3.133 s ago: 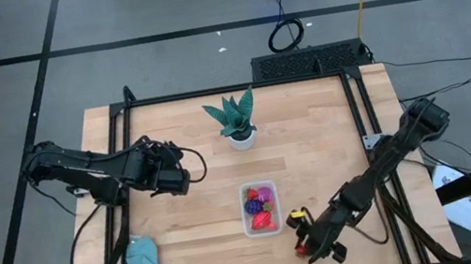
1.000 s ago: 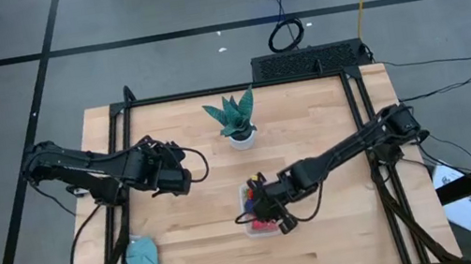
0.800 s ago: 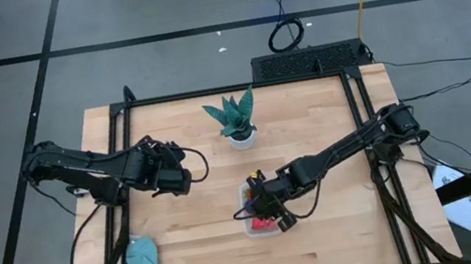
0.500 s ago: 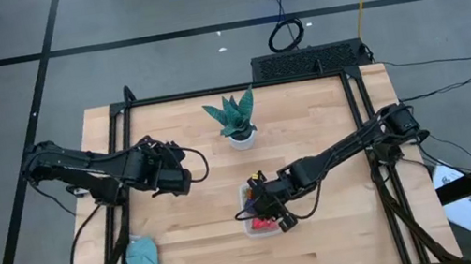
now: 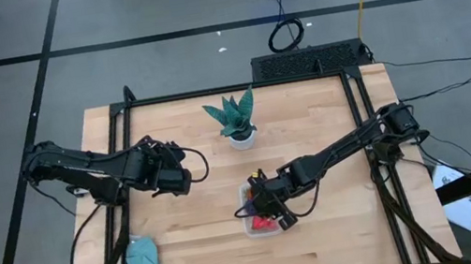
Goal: Pick and placing Produce into tupperware
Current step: Put the red strawberry into the transparent bin
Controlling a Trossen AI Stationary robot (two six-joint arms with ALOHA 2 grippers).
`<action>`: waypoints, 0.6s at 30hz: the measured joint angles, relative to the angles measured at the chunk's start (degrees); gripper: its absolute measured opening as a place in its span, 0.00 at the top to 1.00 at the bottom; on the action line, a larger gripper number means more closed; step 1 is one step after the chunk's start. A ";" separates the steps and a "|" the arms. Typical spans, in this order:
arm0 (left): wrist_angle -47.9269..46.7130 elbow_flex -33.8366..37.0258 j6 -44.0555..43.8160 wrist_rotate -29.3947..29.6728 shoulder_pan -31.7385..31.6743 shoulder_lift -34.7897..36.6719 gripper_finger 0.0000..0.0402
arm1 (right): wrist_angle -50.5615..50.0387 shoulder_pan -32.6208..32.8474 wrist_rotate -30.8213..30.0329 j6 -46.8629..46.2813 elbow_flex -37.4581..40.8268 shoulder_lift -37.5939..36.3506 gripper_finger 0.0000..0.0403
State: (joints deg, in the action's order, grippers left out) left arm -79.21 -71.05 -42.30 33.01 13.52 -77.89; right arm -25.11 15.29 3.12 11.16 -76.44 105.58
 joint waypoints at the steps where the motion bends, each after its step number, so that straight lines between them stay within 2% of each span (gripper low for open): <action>1: 0.00 0.00 -0.02 -0.01 0.00 0.00 0.44 | -0.21 0.02 0.01 0.00 0.00 0.00 0.65; 10: 0.01 0.00 -0.09 -0.04 0.00 0.00 0.44 | -0.37 -1.00 0.00 0.00 0.00 0.36 0.65; 18: 0.01 0.00 -0.17 -0.20 0.00 0.00 0.44 | -0.51 -1.09 0.01 0.58 0.00 3.64 0.65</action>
State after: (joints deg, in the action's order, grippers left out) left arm -79.20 -71.05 -42.48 32.82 13.52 -77.89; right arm -25.62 14.20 3.14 11.73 -76.44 109.22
